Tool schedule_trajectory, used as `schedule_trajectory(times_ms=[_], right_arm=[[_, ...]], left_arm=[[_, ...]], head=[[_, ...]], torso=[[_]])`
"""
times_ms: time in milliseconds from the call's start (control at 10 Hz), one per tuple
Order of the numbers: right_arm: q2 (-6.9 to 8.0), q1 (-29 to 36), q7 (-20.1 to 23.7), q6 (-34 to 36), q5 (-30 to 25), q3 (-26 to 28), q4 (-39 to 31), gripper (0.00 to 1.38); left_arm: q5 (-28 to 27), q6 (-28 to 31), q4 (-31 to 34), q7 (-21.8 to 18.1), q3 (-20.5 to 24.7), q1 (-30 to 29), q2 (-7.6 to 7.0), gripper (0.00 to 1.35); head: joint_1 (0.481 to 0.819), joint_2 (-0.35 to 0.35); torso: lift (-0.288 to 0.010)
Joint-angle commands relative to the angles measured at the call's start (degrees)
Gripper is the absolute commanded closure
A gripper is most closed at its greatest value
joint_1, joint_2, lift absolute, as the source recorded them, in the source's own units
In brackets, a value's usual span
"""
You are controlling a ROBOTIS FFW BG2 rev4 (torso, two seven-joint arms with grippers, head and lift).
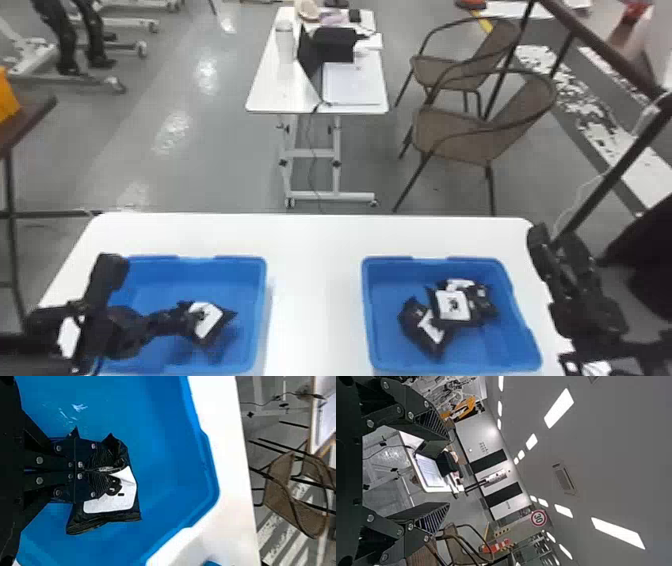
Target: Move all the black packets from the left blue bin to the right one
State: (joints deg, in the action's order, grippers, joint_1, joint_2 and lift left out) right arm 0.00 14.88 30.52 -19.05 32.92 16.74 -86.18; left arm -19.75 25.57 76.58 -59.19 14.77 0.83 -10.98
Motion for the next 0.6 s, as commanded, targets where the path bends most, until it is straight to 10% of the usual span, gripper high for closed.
schedule_trajectory(times_ms=[0, 500], right_arm=[[0.05, 0.06, 0.06, 0.07, 0.04, -0.13, -0.13, 0.47], [0.05, -4.33, 2.0, 2.18, -1.02, -3.82, 1.19, 0.47]], left_arm=[[7.09, 0.27, 8.5, 0.13, 0.17, -2.32, 0.96, 1.21], [32.4, -8.34, 4.55, 5.57, -14.86, 6.21, 0.7, 1.21]], head=[[0.695, -0.046], [0.695, -0.149]], torso=[[0.0], [0.0]])
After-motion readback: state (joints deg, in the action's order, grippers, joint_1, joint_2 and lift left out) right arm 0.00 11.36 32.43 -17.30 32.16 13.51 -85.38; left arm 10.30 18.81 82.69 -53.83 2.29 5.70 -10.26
